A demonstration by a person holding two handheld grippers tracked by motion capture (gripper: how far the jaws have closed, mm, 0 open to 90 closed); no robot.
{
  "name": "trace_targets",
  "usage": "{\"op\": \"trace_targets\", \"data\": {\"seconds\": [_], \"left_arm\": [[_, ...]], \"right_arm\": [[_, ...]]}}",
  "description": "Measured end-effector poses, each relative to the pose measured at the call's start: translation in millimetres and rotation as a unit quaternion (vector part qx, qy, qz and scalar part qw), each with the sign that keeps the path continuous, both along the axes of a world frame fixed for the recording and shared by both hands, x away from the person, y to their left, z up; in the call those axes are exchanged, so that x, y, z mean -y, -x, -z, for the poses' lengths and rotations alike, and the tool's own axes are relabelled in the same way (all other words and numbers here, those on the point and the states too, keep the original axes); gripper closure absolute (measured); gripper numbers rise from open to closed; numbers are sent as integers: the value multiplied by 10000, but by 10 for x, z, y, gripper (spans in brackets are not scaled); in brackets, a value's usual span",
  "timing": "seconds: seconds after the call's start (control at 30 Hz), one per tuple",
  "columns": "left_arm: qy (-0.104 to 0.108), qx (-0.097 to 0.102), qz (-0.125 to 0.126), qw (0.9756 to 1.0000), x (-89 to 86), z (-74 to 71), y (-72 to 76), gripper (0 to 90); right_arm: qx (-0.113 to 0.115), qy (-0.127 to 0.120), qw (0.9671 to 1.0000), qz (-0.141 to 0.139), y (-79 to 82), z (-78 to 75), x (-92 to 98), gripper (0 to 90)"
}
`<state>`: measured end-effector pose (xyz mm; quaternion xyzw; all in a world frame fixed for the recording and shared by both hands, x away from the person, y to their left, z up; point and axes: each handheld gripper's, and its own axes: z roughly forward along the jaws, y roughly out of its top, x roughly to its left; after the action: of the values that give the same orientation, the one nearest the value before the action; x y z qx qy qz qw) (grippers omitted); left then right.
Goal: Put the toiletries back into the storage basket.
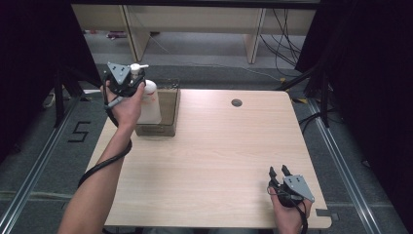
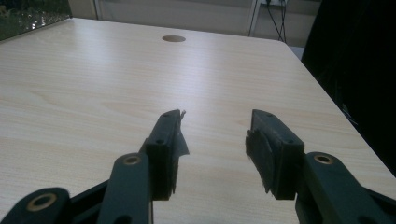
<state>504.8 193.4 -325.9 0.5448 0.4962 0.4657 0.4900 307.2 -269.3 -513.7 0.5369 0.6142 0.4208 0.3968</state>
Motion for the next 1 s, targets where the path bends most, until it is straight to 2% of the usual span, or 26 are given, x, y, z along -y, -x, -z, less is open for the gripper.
{"op": "trace_targets", "data": {"seconds": [0.23, 1.0], "left_arm": [[4, -55, -20, 10000, 6, 42, -10, 594], [61, -410, -120, 9991, -8, 273, -24, 593]], "right_arm": [[34, 5, 10000, 30, 2, 0, 0, 545], [24, 9, 10000, 32, 2, -1, 2, 543]]}}
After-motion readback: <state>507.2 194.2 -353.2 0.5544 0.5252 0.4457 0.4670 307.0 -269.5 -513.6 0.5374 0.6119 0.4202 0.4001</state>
